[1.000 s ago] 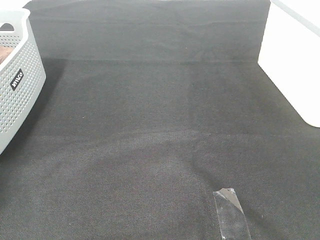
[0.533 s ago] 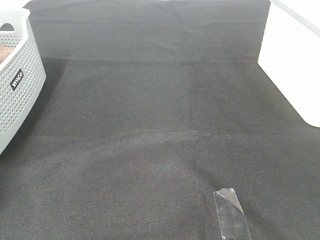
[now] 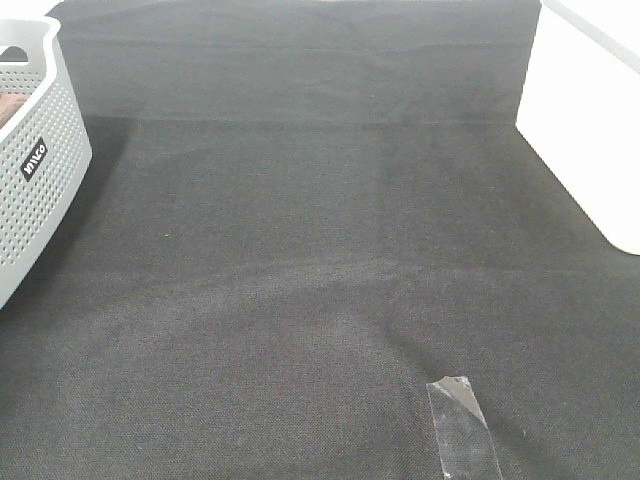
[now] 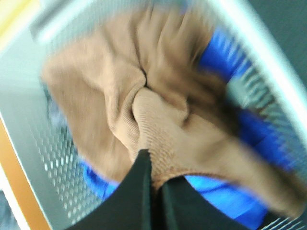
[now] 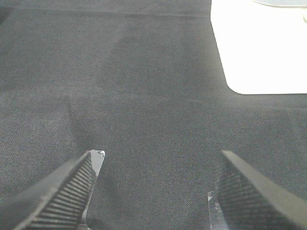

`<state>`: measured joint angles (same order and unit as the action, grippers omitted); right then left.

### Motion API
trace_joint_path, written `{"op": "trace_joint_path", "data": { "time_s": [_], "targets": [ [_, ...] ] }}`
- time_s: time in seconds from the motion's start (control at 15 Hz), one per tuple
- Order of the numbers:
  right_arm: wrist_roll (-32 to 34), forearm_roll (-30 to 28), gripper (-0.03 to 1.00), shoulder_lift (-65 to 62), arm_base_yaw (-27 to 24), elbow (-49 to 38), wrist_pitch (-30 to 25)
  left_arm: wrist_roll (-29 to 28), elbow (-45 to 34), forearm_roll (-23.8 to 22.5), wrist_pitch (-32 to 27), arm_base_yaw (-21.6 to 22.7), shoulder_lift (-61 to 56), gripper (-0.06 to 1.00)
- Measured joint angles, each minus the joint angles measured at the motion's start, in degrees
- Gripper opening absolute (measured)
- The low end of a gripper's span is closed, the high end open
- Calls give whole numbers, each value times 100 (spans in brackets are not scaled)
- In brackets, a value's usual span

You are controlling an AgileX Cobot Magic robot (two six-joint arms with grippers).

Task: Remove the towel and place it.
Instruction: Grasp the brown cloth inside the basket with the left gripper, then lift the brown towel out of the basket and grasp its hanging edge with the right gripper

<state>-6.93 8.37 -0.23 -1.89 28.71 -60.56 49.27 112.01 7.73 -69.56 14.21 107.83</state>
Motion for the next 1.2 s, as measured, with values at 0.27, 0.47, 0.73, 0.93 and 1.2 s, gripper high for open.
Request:
{"op": "trace_joint_path", "data": {
  "time_s": [0.27, 0.47, 0.73, 0.93, 1.2],
  "targets": [
    [0, 0, 69, 0, 0, 0, 0, 46, 0, 212, -11, -246, -859, 0],
    [0, 0, 69, 0, 0, 0, 0, 69, 0, 229, -17, -728, -1375, 0],
    [0, 0, 69, 0, 0, 0, 0, 74, 6, 212, -23, -1243, -1736, 0],
    [0, 0, 69, 0, 0, 0, 0, 74, 6, 74, -23, -1690, -2034, 0],
    [-281, 602, 69, 195, 0, 6, 63, -29, 6, -6, -17, -2653, -2515, 0]
  ]
}}
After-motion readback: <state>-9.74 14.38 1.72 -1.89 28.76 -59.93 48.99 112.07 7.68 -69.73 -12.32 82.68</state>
